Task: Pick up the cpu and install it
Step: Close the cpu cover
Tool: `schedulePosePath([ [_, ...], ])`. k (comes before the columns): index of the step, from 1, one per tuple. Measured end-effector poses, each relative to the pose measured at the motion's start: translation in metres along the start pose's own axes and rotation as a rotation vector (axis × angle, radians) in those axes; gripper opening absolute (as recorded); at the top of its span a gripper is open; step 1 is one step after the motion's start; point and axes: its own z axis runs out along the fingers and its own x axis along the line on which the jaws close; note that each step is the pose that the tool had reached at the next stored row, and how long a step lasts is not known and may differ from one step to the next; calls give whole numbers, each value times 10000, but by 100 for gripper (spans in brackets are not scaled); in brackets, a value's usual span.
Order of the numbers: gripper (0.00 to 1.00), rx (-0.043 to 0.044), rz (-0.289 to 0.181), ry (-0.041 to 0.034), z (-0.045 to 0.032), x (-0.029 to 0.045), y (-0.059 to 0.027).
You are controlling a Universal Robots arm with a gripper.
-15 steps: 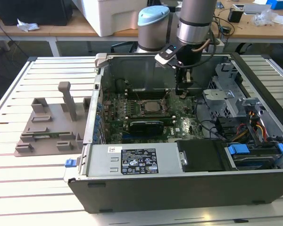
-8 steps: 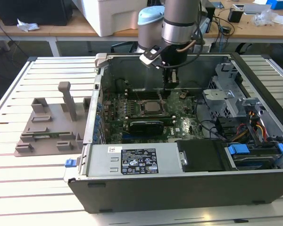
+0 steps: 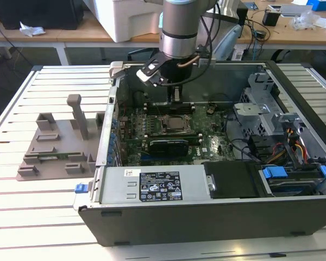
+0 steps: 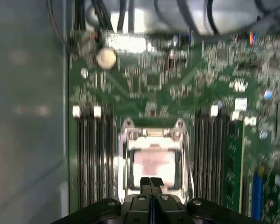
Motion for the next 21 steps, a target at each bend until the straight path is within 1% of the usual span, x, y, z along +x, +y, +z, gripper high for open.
schedulePosePath([
  [1, 11, -1, 1, 1, 28, 1, -18],
  [2, 11, -1, 1, 0, 77, 3, -36],
  [3, 11, -1, 1, 1, 107, 3, -41],
  [5, 11, 0, 1, -1, 140, 4, -46],
  [6, 11, 0, 1, -1, 177, 5, -49],
  [11, 11, -1, 1, 0, 285, 9, -55],
  [17, 11, 4, 12, -4, 304, 7, -52],
  [19, 11, -6, 12, 7, 269, 7, -10],
  [20, 11, -1, 12, 2, 226, 5, -1],
  [21, 11, -1, 10, 3, 156, 3, 3],
])
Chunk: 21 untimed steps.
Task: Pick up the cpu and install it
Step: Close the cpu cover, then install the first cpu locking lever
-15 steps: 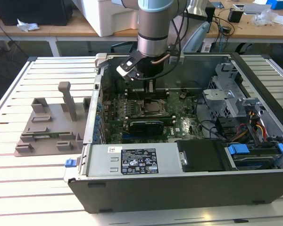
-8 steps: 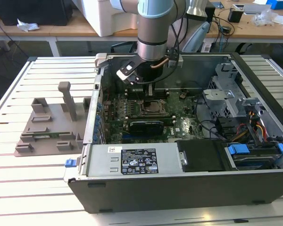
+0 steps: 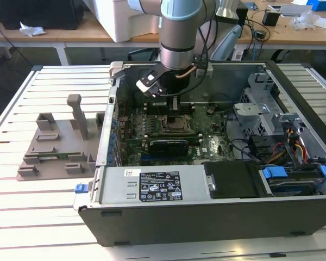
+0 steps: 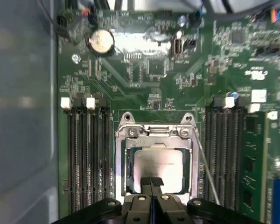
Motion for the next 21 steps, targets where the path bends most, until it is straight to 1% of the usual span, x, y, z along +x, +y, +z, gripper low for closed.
schedulePosePath([
  [1, 11, 1, 2, -2, -100, -3, -3],
  [3, 11, 1, 1, -2, -268, -8, -6],
  [8, 11, 2, 1, -1, -531, -16, -12],
  [9, 11, 1, -1, 12, -574, -17, -12],
  [10, 11, 0, 0, 37, -594, -18, -13],
  [13, 11, 1, -11, 40, -594, -18, -13],
  [16, 11, -17, -699, 24, -594, -18, -13],
  [17, 11, -31, -1189, 13, -594, -18, -13],
  [20, 11, -59, -2207, -9, -594, -18, -13],
  [21, 11, -75, -2822, -23, -594, -18, -13],
])
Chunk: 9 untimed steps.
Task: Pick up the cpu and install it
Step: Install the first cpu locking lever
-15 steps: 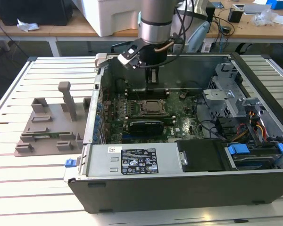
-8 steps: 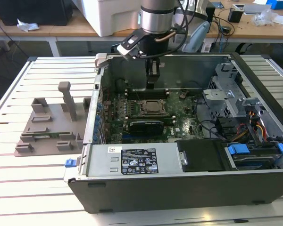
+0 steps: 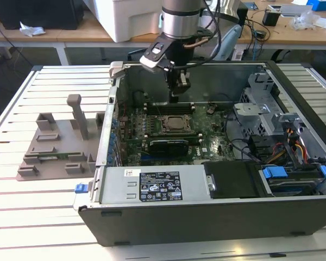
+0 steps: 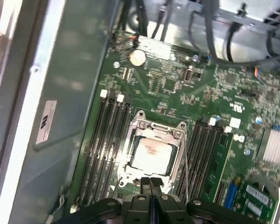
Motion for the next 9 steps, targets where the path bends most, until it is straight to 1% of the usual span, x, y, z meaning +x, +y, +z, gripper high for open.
schedulePosePath([
  [2, 11, -17, -681, -15, 0, 0, 0],
  [4, 11, -27, -1078, -24, 0, 0, 0],
  [5, 11, -46, -1804, -40, 0, 0, 0],
  [6, 11, -63, -2424, -51, 1, 0, 0],
  [8, 11, -83, -3186, -64, 0, 0, 0],
  [9, 11, -91, -3481, -71, 0, 0, 0],
])
